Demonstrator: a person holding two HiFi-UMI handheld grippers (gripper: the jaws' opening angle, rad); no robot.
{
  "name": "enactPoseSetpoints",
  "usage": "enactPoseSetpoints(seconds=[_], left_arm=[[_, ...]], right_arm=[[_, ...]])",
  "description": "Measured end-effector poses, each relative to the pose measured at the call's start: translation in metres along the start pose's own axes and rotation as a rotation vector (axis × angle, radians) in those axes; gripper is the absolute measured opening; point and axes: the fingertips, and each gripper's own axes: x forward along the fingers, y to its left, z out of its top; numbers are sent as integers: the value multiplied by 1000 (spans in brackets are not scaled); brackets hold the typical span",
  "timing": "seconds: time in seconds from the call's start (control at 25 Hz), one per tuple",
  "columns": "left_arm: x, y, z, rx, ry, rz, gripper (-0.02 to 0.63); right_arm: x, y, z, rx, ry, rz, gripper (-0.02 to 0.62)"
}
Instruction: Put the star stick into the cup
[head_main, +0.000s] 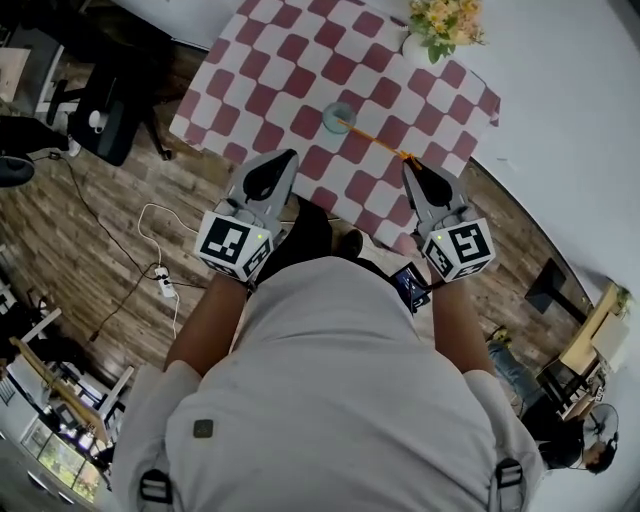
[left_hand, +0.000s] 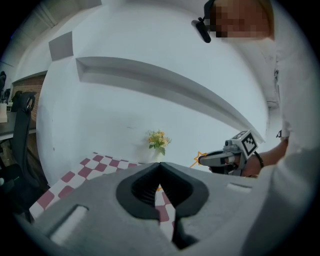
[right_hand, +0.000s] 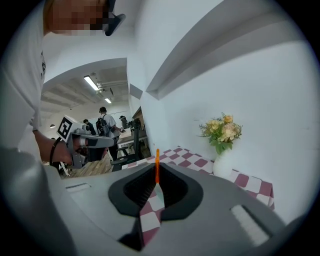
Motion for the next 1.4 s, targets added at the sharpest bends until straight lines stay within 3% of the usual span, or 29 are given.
enactPoseSetpoints(seconds=[0.72, 1.4], left_arm=[[24, 44, -24, -51, 82, -29, 3], [29, 51, -37, -65, 115, -41, 3]], right_arm=[[64, -6, -42, 15, 153, 7, 29], [74, -12, -62, 48, 189, -24, 41]])
